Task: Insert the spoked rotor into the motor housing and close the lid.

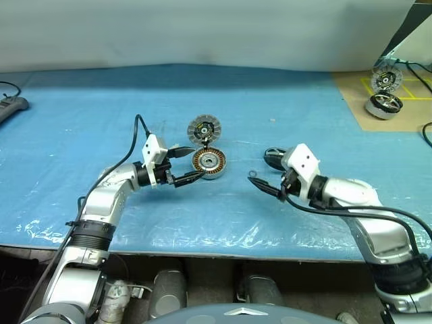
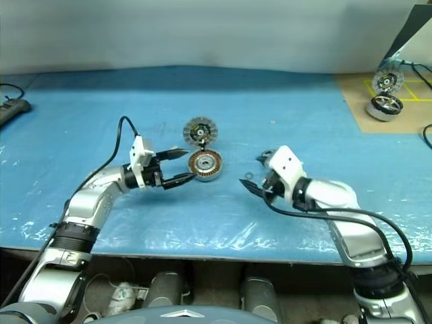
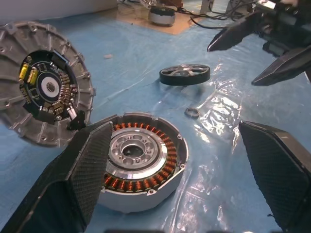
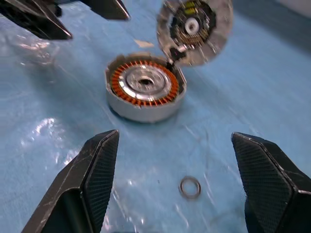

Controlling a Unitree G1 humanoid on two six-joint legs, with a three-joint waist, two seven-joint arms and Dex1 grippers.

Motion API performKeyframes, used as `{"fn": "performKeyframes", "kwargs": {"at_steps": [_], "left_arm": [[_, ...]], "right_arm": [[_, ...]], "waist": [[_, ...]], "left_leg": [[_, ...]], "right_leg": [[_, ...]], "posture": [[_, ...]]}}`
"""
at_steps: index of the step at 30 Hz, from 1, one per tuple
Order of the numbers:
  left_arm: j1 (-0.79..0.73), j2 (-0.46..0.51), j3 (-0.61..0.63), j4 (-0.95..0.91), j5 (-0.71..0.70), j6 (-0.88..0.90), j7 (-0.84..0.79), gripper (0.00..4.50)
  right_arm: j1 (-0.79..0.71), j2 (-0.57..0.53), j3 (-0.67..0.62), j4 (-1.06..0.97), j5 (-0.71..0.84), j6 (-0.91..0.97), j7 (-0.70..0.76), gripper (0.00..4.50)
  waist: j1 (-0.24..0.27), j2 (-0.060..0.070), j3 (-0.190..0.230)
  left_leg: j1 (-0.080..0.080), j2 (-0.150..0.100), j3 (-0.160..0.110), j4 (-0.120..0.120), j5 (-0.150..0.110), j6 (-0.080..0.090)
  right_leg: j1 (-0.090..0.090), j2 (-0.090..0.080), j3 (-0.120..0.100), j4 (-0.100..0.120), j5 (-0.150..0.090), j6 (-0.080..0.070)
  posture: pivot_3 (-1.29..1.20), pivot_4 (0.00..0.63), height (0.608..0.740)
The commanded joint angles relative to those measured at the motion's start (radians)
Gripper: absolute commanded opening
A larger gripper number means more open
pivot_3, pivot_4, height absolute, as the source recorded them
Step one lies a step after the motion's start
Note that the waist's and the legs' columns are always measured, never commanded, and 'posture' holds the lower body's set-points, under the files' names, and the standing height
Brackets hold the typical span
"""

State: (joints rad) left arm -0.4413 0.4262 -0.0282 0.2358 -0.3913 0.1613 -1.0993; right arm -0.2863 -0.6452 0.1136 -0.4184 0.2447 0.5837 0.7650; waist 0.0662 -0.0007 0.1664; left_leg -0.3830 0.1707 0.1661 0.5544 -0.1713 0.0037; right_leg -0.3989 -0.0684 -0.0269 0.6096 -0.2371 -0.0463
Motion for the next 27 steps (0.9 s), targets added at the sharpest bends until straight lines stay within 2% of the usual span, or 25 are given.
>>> {"fn": "performKeyframes", "kwargs": {"at_steps": [1,5,13,21,27], "left_arm": [[-0.02,0.03,0.036,-0.002,-0.003,-0.012,0.002,4.45],[-0.029,0.045,0.044,0.024,0.007,-0.023,0.0,4.45],[0.009,0.073,0.067,0.007,0.006,-0.013,0.008,4.45],[0.051,0.053,0.061,-0.041,0.003,-0.012,0.045,4.45],[0.056,0.041,0.055,-0.052,0.006,-0.006,0.048,4.45]], "right_arm": [[-0.107,-0.012,0.103,0.053,-0.053,-0.06,0.073,3.93],[-0.313,0.057,0.236,0.245,-0.105,-0.134,0.179,3.93],[-0.543,0.214,0.432,0.675,-0.279,-0.403,0.308,3.93],[-0.664,0.297,0.458,0.99,-0.411,-0.611,0.302,3.93],[-0.693,0.291,0.446,1.007,-0.434,-0.656,0.383,3.93]], "waist": [[0.002,0.0,0.0],[0.0,0.0,0.0],[0.001,0.0,0.0],[0.001,-0.003,0.002],[0.001,-0.003,0.002]], "left_leg": [[0.0,0.0,0.0,0.0,0.0,0.0],[-0.002,0.0,0.001,0.002,0.002,0.003],[-0.004,0.002,0.001,0.008,0.001,0.002],[-0.006,0.002,0.002,0.013,0.0,0.0],[-0.006,0.003,0.002,0.012,0.001,0.002]], "right_leg": [[0.0,0.0,0.0,0.0,0.0,0.0],[-0.002,0.0,0.0,0.001,0.0,0.0],[-0.005,0.0,0.0,0.009,-0.001,-0.002],[-0.006,-0.001,0.0,0.013,0.0,-0.002],[-0.007,-0.001,0.0,0.013,0.0,-0.002]], "posture": [[0.0,0.15,0.74],[0.0,0.15,0.74],[0.0,0.15,0.74],[0.0,0.15,0.74],[0.0,0.15,0.74]]}}
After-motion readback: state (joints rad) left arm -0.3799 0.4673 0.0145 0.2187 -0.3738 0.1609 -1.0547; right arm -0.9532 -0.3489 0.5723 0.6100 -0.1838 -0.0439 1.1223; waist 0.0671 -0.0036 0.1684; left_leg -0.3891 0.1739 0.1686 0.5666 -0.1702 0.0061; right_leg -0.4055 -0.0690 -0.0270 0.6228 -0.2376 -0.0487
